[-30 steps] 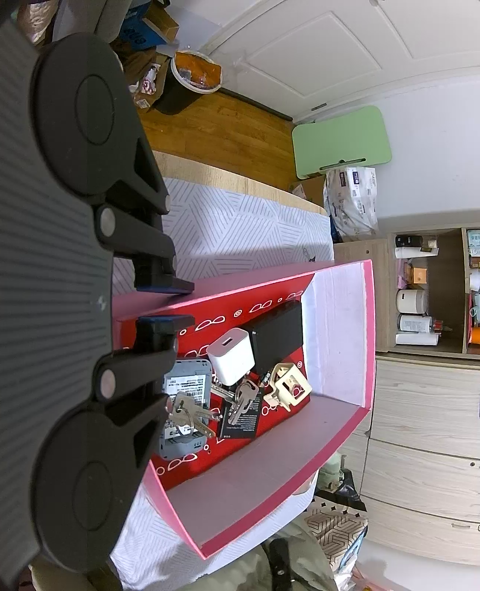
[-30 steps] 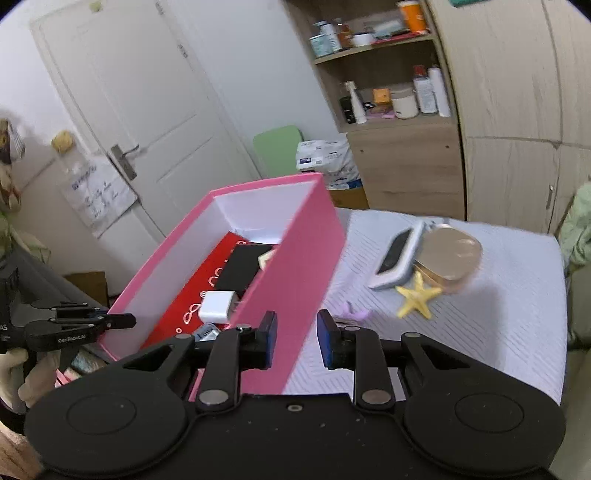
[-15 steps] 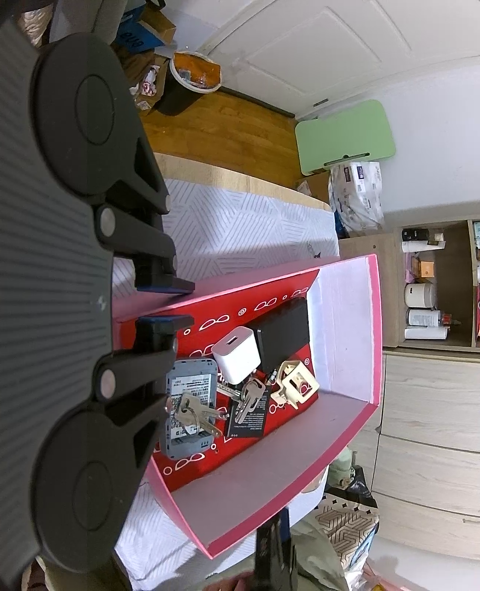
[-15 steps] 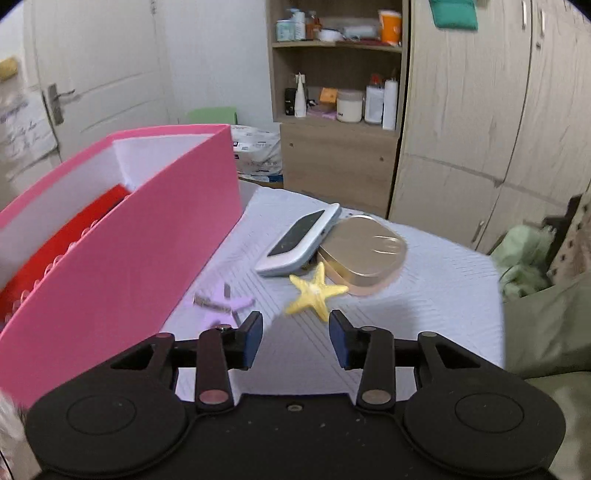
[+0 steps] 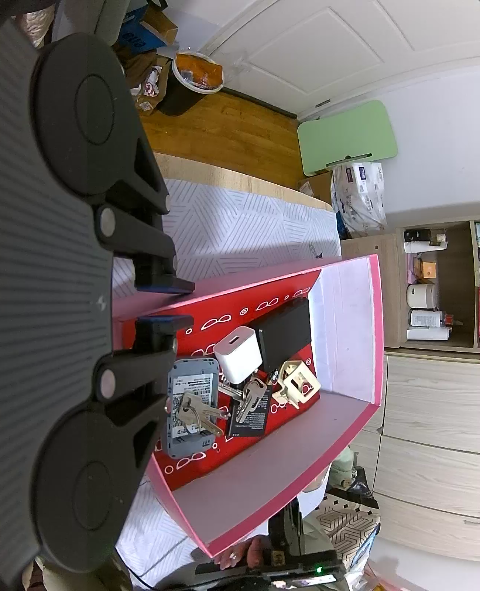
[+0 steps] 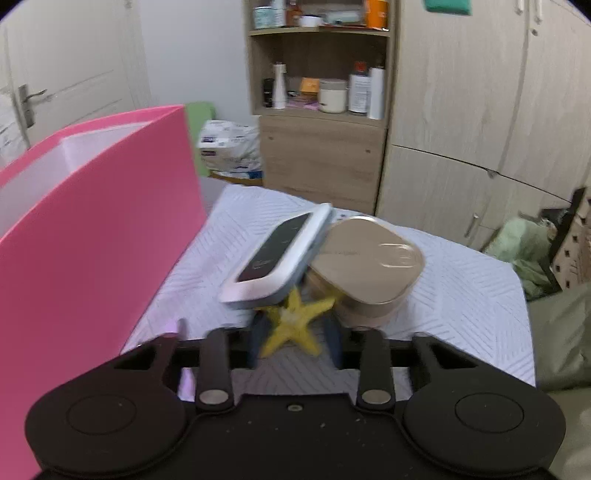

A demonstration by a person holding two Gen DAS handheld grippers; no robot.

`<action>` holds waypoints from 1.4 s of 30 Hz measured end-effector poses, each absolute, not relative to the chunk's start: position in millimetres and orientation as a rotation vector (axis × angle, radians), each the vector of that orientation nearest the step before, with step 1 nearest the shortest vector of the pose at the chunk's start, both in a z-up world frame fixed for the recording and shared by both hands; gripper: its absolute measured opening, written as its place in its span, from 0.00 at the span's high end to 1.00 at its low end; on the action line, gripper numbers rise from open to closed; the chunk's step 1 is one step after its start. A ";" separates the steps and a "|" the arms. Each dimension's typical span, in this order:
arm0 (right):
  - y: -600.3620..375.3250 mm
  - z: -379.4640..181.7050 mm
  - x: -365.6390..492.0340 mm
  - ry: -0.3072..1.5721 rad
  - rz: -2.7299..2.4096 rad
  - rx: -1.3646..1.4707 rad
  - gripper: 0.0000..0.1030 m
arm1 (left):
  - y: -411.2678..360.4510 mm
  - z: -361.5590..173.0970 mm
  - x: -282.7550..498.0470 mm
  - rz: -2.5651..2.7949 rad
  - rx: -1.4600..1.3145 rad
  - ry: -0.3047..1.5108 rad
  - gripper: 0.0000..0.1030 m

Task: Organize rigid objects
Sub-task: 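Grasp the yellow starfish with the right gripper and lift it, then carry the yellow starfish into the pink box and open the right gripper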

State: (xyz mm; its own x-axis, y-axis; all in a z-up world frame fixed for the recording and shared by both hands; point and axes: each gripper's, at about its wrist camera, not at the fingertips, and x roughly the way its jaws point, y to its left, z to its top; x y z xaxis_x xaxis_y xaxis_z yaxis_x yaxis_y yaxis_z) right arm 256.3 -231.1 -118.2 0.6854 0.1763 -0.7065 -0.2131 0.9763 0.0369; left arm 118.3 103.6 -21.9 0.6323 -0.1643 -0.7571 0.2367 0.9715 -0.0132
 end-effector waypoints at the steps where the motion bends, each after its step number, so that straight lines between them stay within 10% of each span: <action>1: -230.8 -117.6 254.7 0.791 0.215 -0.047 0.68 | 104.1 -21.8 118.3 -0.229 0.090 0.856 0.90; 42: -199.7 21.7 134.6 0.661 0.365 -0.087 0.73 | 100.2 -13.9 130.5 -0.262 0.137 0.951 0.90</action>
State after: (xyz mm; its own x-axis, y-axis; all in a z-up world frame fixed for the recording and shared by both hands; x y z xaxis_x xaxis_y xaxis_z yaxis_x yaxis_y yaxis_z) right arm 134.6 -199.7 21.7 0.7282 0.3032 -0.6146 -0.3578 0.9331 0.0363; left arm 130.5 100.2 -13.9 0.5523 -0.1609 -0.8180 0.2804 0.9599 0.0005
